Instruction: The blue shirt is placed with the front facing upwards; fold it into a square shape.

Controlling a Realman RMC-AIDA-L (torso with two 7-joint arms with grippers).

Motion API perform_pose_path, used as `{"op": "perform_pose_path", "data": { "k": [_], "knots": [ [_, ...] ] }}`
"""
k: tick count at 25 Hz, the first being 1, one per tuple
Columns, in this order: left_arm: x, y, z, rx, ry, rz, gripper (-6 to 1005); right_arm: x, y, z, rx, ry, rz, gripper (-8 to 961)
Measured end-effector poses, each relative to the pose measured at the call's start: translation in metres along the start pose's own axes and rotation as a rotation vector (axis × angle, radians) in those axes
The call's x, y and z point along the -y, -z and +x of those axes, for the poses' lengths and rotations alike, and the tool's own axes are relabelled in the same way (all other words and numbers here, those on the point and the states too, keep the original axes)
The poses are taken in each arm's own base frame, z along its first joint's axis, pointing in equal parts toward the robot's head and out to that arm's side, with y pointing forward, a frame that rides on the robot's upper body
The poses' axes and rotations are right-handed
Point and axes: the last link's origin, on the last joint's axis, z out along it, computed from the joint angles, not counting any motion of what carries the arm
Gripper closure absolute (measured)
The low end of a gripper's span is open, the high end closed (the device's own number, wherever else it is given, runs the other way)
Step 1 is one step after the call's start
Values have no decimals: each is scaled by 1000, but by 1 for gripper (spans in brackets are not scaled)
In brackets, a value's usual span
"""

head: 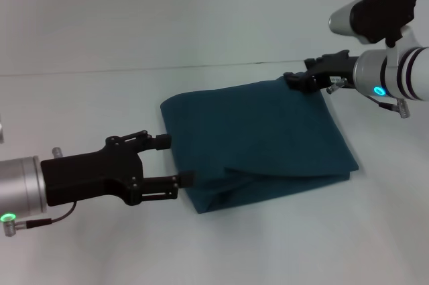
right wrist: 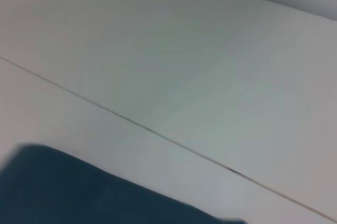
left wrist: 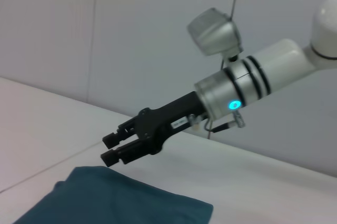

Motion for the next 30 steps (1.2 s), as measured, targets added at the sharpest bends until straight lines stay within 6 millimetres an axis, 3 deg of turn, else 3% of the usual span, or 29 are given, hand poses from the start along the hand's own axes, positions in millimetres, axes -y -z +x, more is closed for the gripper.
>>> {"op": "perform_pose_path", "data": {
  "k": [8,19,30],
  "knots": [
    [4,7,-1,-46,35,43,124,-10,25,-9,67,5,-158,409],
    [5,9,-2,-48,37,48,124,2,38,28,-104,-18,-181,405],
    [5,9,-1,-48,36,49,123,-2,36,42,-202,-3,-188,396]
  ]
}}
